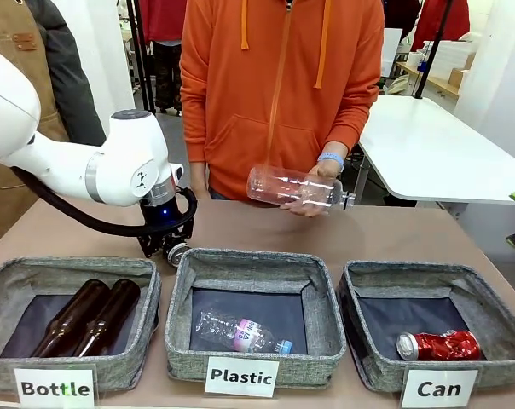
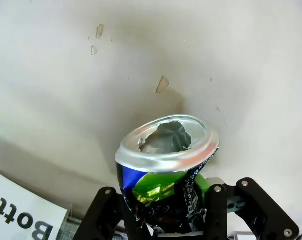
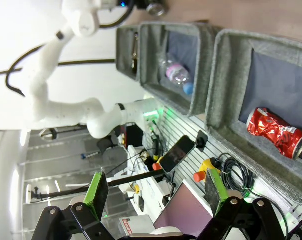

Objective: Sort the can waste into the basket.
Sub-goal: Pick up the can waste from the table and place it in the right Fabric basket.

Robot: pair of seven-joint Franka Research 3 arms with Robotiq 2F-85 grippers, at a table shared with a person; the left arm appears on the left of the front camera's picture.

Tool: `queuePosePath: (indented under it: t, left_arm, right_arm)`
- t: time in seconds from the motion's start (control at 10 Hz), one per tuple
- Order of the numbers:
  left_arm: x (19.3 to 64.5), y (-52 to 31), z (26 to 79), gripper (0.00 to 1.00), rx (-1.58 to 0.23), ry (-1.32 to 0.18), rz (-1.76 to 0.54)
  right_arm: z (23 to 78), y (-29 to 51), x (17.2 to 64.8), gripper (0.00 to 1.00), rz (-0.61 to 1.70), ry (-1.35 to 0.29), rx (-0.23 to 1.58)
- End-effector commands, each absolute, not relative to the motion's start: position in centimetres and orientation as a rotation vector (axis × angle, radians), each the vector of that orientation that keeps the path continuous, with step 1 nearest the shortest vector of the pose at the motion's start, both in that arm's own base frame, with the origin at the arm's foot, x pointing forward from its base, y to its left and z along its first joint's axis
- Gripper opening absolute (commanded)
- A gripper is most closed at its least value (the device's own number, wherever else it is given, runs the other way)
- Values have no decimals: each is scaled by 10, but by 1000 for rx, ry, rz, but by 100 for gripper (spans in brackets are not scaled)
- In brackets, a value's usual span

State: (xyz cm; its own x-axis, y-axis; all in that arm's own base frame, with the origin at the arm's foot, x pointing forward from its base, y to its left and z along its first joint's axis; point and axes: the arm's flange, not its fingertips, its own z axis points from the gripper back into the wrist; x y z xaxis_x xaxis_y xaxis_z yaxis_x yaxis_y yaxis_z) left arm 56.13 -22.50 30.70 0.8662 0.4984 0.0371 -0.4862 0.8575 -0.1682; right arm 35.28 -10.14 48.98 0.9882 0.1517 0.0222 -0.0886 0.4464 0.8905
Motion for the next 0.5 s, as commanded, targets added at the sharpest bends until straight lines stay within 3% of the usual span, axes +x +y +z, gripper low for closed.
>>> queuePosePath:
  t: [0.0,0.2,0.4]
  left_arm:
    - [559,-219,318,0,-189,-125,554]
    - [557,-192,367,0,-286,-186,545]
    - [529,-139,438,0,-337,-117,294]
  right_arm:
    - [491,-104,350,100,168,62,1094]
    - [491,-104,350,100,168,62,1094]
    - [491,-104,350,100,168,62,1094]
